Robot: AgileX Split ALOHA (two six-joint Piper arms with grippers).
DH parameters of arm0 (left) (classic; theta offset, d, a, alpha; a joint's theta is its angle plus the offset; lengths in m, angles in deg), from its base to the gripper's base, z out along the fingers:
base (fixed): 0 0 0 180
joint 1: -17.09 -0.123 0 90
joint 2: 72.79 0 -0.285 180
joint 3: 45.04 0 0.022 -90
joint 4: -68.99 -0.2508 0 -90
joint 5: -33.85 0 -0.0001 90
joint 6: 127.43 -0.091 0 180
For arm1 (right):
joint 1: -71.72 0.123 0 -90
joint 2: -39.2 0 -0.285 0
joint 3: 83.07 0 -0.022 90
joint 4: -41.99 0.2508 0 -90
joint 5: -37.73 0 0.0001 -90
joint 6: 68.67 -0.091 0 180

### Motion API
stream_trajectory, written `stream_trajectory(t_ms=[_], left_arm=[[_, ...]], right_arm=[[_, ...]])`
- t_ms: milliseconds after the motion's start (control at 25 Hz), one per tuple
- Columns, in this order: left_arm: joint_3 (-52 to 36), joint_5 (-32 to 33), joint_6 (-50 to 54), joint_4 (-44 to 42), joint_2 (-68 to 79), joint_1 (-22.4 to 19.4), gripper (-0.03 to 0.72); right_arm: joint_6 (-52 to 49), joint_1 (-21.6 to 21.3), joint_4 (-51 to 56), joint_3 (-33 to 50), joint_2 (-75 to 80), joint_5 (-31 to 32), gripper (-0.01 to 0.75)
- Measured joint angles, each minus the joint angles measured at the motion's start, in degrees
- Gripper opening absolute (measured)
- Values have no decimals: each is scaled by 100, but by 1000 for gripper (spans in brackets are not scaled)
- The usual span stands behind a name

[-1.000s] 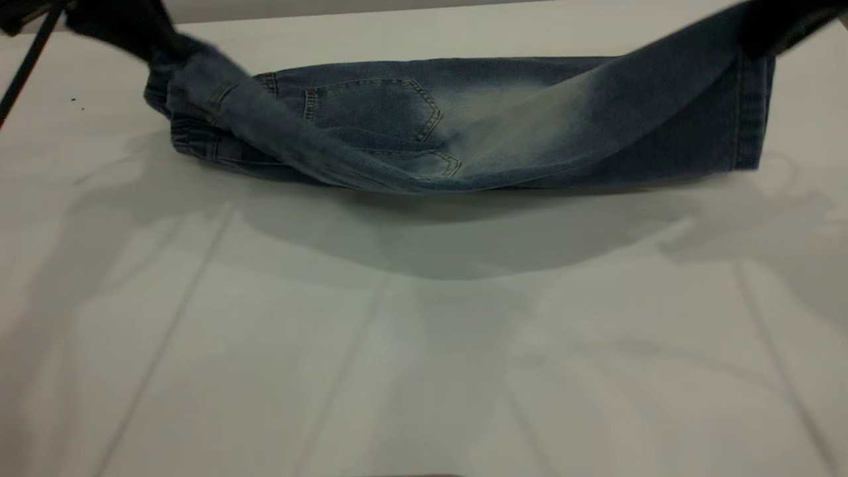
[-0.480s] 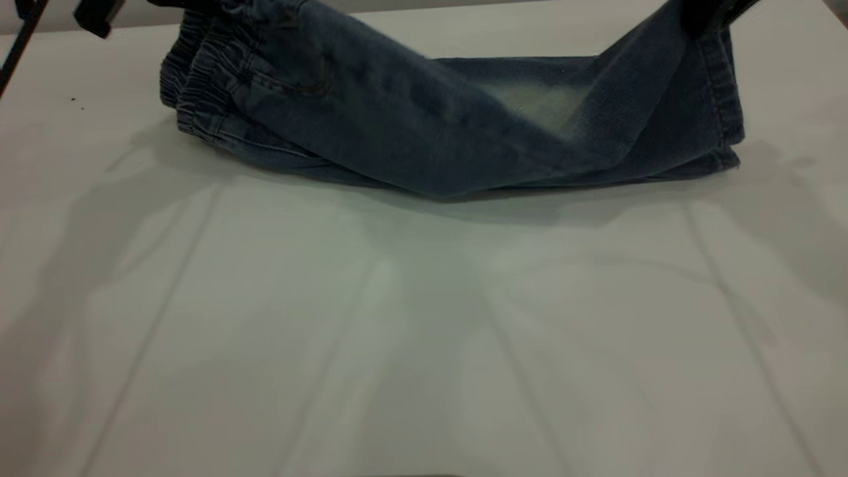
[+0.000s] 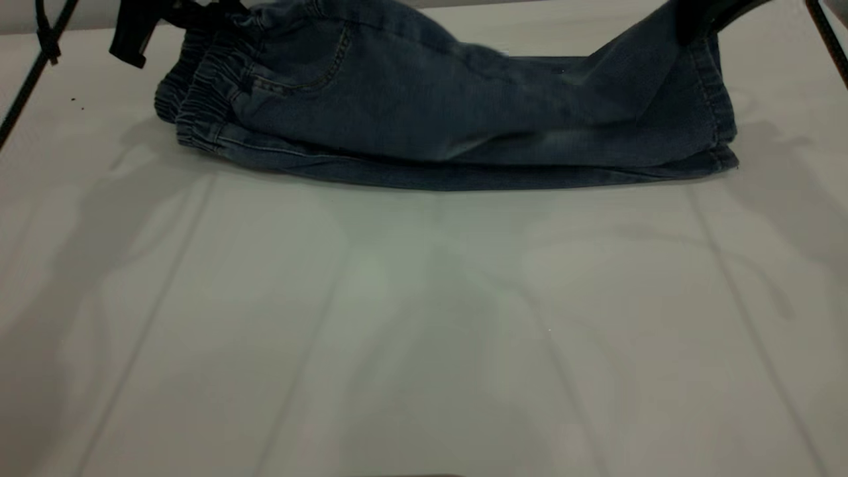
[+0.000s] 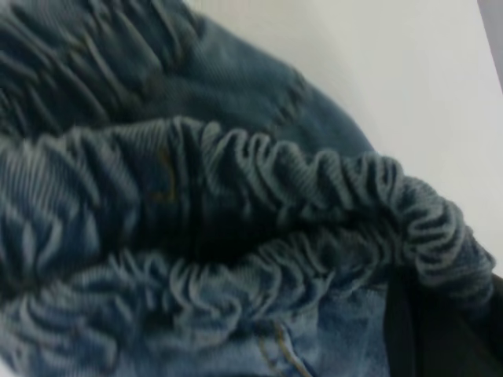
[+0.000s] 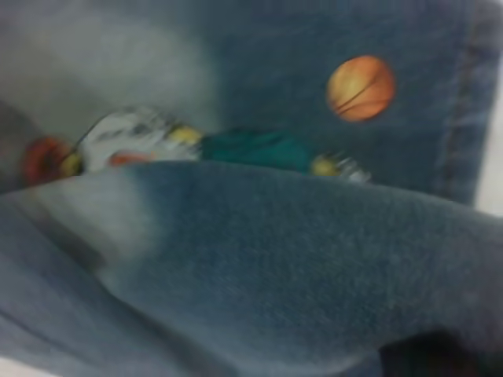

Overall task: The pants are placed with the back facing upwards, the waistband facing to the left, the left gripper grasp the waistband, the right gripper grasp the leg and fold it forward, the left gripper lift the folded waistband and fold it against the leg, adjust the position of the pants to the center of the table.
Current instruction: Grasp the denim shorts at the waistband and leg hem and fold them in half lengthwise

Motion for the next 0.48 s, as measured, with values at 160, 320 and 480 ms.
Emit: stream_trajectory(t_ms=[160,320,480], left_arm=[[0,-473,0,148,143,0,72],[5,-711,0,252,299,0,72],[5,-829,0,388,423,0,72]], right_arm=[[-57,-177,0,0,107,-412,36],[-61,-216,12,-4,133,-727,36],[-48,-216,21,-4,173,-882,48]])
